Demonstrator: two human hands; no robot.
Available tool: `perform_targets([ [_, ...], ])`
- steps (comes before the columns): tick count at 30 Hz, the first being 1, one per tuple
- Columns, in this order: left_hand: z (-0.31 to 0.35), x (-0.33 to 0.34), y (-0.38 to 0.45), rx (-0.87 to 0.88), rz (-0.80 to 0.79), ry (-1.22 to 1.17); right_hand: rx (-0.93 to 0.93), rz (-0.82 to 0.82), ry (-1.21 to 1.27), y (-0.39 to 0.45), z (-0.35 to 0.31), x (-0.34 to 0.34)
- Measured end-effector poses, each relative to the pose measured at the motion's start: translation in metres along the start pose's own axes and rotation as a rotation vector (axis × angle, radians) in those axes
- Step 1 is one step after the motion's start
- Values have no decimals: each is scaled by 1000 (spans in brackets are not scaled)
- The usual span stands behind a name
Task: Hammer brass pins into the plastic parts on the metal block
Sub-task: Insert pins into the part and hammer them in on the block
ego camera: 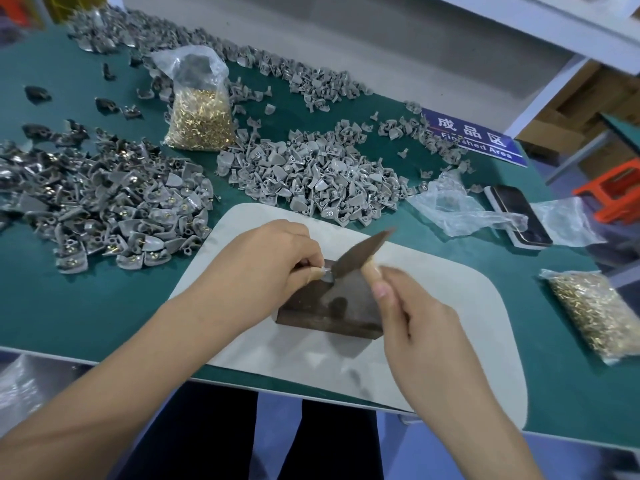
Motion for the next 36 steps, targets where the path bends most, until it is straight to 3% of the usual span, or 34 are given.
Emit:
perform_targets([
  [2,0,1,-3,-10,18,-8,-8,-79,-55,3,5,-3],
  [6,0,2,-3,-13,2,-14,-8,74,62,3,4,0],
  [10,1,1,-1,-10,-21,13,-8,-52,-2,6,3,2],
  [14,0,0,-1,-4,-18,9,-20,96,63,8,-1,-2],
  [17,0,-1,-1,-7,-13,-1,-22,-46,-19,7,-1,0],
  [21,0,0,0,-34,-8,-32,-19,159,101,6,-3,-2],
  [24,-1,-1,1,-43,-15,-42,-25,-30,37,5,-6,3],
  [29,-2,0,2,-48,-11,-63,-41,132,104,5,-11,-1],
  [33,-2,0,3,-50,-30,-50,-24,-44,9,5,-9,4],
  [36,-3,0,3,-54,-15,-68,-15,100,105,5,-9,2],
])
Point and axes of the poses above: each hand's wrist, its own y-axis towards the middle knuckle, its own x-axis out of the palm, z = x × y, the point moved 1 cm from there along y, towards the middle knuckle
